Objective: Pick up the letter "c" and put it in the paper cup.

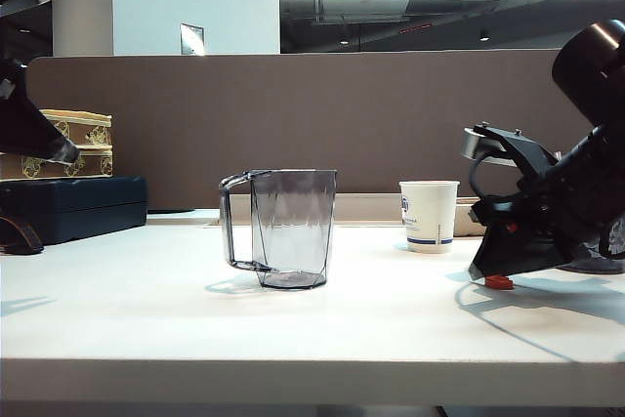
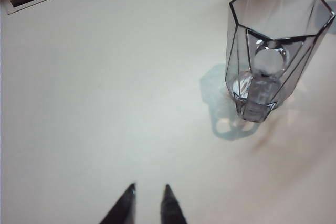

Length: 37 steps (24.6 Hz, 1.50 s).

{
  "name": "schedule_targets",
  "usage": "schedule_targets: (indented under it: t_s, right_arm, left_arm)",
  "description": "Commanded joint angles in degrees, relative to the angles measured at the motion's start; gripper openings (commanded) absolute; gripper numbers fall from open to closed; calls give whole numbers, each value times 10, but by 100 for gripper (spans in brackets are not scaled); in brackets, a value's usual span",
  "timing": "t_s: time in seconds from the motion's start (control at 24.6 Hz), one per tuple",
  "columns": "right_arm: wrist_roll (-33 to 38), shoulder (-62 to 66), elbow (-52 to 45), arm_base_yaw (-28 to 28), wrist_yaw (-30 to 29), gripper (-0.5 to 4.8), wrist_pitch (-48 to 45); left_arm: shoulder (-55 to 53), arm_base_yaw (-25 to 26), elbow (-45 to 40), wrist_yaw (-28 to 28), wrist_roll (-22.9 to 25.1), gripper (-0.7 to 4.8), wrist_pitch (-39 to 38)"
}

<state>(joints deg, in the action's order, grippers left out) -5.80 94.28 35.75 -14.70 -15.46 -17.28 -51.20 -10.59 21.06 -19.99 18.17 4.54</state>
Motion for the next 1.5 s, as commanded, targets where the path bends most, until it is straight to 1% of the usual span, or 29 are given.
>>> schedule_targets:
  t_s: [0.04, 0.32, 0.81, 0.85, 0.97, 1.01, 1.18, 1.3, 1.38, 1.5]
  right_arm:
    - [2, 5, -6, -1, 3, 106, 36]
    - [2, 4, 22, -1, 3, 107, 42]
    - [2, -8, 98, -1, 0, 108, 118]
    - [2, -15, 101, -1, 0, 114, 128]
    - [2, -31, 102, -1, -4, 166, 147]
    - [2, -36, 102, -1, -4, 174, 155]
    - [-3, -60, 101, -1, -3, 178, 192]
    - [-3, -82, 101, -1, -3, 182, 236]
    - [-3, -83, 101, -1, -3, 203, 264]
    - [-5, -83, 101, -1, 1, 205, 284]
  left_arm:
    - [0, 0, 1, -4, -2, 62, 7]
    - [0, 0, 1, -4, -2, 62, 7]
    - [0, 0, 1, -4, -2, 62, 7]
    - [0, 0, 1, -4, -2, 62, 7]
    - [1, 0, 1, -4, -2, 62, 7]
    - [1, 0, 1, -4, -2, 62, 7]
    - [1, 0, 1, -4, -2, 62, 6]
    - [1, 0, 1, -4, -2, 62, 6]
    - [1, 0, 1, -4, -2, 62, 6]
    - [1, 0, 1, -4, -2, 62, 6]
